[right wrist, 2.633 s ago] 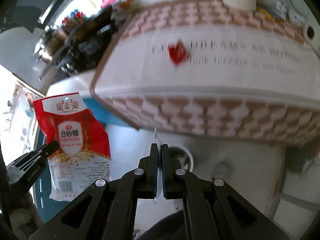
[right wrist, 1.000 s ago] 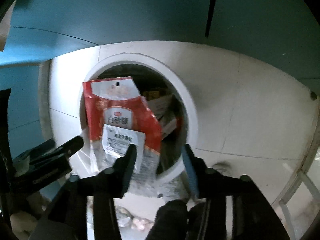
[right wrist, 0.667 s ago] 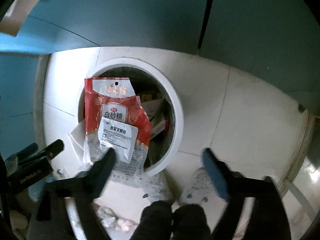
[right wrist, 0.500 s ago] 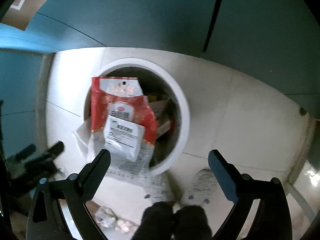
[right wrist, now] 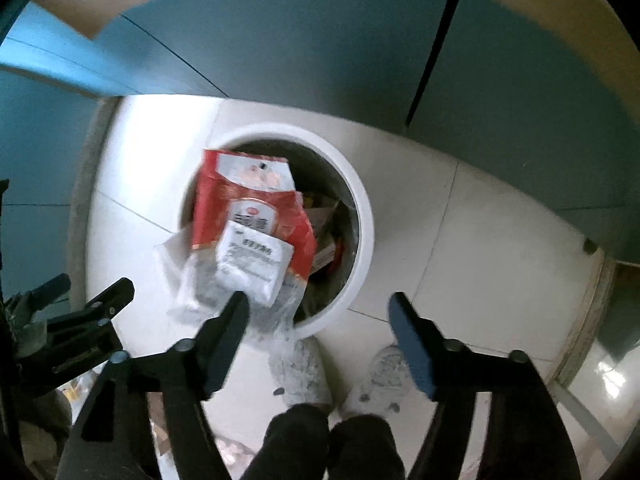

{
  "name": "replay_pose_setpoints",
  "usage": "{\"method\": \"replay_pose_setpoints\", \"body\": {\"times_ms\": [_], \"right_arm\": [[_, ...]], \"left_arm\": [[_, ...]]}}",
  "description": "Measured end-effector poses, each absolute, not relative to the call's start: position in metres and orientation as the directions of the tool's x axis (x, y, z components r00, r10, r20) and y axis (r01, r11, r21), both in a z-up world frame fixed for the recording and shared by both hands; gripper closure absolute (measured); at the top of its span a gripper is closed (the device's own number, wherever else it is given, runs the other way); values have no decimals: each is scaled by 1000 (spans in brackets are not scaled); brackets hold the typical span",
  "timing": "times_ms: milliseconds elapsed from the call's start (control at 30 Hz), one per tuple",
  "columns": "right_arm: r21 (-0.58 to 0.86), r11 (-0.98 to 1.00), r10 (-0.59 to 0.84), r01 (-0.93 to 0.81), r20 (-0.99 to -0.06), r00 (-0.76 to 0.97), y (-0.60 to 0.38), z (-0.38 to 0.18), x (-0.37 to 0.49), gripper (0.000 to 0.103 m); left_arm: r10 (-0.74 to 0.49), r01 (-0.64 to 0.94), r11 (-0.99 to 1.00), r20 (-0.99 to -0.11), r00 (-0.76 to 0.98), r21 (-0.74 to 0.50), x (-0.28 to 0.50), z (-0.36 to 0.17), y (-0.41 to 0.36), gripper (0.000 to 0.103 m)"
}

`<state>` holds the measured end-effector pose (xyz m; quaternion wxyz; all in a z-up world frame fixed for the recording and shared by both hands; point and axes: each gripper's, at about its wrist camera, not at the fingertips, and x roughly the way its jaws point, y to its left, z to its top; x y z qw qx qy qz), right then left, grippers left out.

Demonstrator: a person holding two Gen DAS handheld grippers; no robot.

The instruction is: Collect trash

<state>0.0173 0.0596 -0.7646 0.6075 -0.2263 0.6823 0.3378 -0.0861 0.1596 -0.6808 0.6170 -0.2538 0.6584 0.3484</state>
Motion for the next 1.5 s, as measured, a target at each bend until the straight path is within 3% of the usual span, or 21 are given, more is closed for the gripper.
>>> {"method": "replay_pose_setpoints", "body": {"times_ms": [100,233,500,933,1200,1500], "right_arm": [[181,637,124,-749,-983,-132,55,-712,15,9],[183,606,154,-775,-982,-111,44,-627,9,0],[200,589,245,-783,-967,-62,9,-447,1,0],[322,531,414,-784,-906,-91,-56,-211,-38,0],[381,487,490,-786,-864,-115,-90,-134,-55,0],[418,455,516,-786,-843,-149,-101,-108,-66,0]], "left_arm": [[99,-772,627,-993,-57,107,-90,-617,151,1],[116,-767,637,-993,0,75,-95,-533,139,1],[133,-758,652,-985,114,0,-114,-376,104,1],[120,-730,657,-930,348,-188,-155,-198,52,1],[77,-681,661,-874,480,-316,-175,-138,35,0],[114,-677,659,-847,519,-327,-184,-111,28,0]]}}
